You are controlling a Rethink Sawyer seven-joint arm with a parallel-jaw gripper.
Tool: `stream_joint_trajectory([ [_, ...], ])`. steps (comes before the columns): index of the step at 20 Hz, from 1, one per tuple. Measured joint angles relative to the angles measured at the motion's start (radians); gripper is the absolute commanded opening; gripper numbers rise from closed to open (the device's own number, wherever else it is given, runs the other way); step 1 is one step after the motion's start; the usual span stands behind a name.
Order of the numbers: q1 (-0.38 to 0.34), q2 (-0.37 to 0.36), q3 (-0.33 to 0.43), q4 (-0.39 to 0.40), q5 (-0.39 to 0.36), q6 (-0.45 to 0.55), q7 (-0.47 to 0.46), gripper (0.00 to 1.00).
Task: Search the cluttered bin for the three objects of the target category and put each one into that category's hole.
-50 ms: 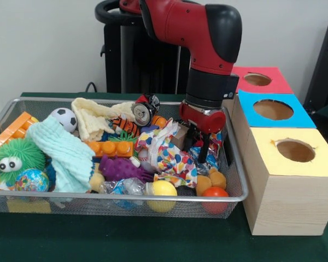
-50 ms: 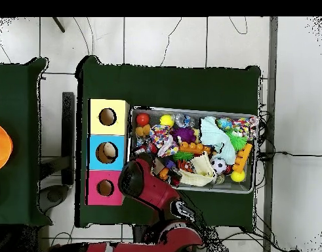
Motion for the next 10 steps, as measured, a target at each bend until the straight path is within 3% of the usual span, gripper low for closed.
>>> stream_joint_trajectory([
  [1, 0.0, 0.0, 0.001, 0.0, 0.0, -0.003, 0.0, 0.0],
  [10, 0.0, -0.006, 0.004, 0.002, 0.0, -0.019, 0.0, 0.0],
])
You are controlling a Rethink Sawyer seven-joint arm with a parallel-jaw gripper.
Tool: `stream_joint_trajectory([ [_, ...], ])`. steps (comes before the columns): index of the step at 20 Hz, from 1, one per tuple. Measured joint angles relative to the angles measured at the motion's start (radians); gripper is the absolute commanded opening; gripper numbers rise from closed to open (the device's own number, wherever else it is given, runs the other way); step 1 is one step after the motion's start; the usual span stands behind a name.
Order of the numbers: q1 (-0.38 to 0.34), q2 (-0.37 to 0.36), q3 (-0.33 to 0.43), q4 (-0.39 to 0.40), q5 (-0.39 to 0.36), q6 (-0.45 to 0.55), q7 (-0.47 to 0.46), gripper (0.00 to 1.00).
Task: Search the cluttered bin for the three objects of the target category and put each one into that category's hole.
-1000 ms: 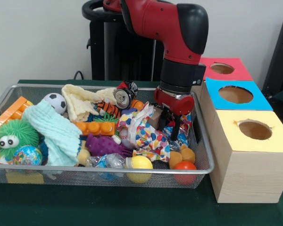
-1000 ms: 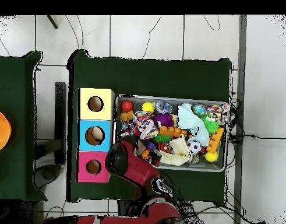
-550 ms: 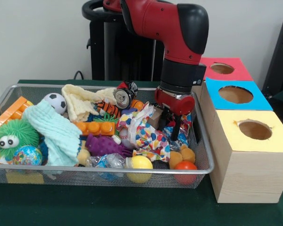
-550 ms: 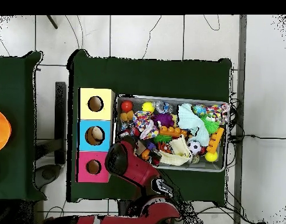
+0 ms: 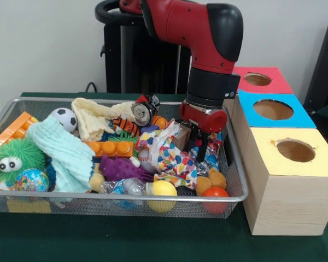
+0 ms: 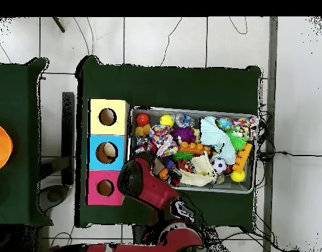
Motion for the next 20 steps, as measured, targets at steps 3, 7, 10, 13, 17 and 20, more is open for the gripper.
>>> stream_joint_trajectory([
  [3, 0.0, 0.0, 0.0, 0.001, 0.0, -0.003, 0.0, 0.0],
  [7, 0.0, 0.0, 0.0, 0.002, -0.006, -0.009, 0.0, 0.0],
  [10, 0.001, 0.0, 0.0, 0.003, -0.005, -0.01, 0.0, 0.0],
  [13, 0.005, -0.002, -0.003, 0.003, -0.005, -0.01, 0.0, 0.0],
  [17, 0.015, -0.016, -0.009, 0.013, -0.006, -0.01, 0.0, 0.0],
  [20, 0.016, -0.045, -0.01, 0.041, -0.024, -0.008, 0.0, 0.0],
])
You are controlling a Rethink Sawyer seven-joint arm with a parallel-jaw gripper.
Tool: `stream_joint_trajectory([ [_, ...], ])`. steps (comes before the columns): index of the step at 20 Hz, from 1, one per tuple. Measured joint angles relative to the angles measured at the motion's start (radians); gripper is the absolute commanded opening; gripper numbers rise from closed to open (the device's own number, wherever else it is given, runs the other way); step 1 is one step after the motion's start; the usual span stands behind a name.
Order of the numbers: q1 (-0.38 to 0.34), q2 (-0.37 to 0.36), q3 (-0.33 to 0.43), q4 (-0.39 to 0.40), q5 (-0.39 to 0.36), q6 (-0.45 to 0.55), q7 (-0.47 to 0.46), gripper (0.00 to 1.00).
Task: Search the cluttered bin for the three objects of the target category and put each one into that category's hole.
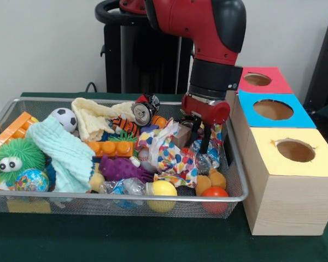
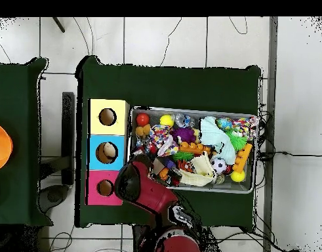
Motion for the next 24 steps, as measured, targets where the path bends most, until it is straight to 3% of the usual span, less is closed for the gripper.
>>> stream_joint_trajectory([
  [12, -0.042, -0.147, 0.019, 0.133, -0.124, 0.1, 0.0, 0.0],
  [24, -0.045, -0.275, 0.024, 0.206, -0.167, 0.195, 0.0, 0.0],
])
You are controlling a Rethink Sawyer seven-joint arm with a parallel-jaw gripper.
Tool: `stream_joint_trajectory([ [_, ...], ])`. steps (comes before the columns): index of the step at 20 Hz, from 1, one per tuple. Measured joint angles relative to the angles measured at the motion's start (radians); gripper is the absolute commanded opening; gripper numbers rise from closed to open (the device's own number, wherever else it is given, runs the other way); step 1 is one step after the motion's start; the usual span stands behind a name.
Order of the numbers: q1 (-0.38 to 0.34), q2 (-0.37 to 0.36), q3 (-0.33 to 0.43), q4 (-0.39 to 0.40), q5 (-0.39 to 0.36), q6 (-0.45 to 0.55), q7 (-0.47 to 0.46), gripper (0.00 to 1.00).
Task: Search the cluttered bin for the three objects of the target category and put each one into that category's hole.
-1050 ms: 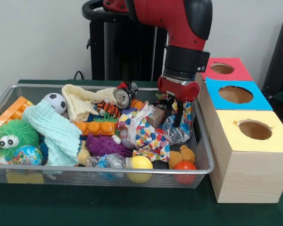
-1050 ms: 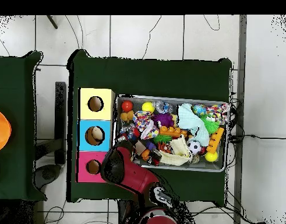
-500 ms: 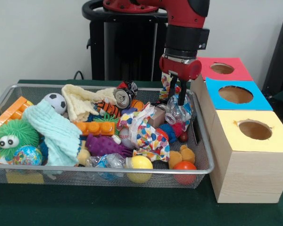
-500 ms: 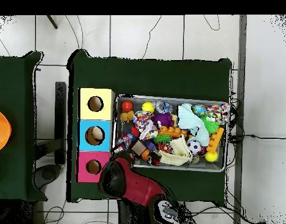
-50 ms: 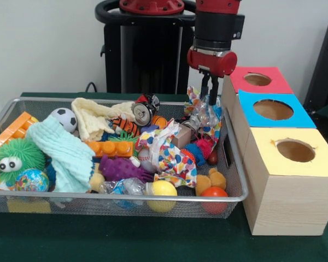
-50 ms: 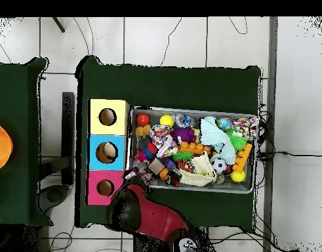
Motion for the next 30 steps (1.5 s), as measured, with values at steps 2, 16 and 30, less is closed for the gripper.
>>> stream_joint_trajectory([
  [2, 0.005, -0.02, 0.0, 0.01, -0.002, 0.015, 0.0, 0.0],
  [16, 0.065, -0.2, -0.001, 0.083, -0.012, 0.123, 0.0, 0.0],
  [30, 0.216, -0.263, -0.053, 0.082, -0.013, 0.207, 0.0, 0.0],
])
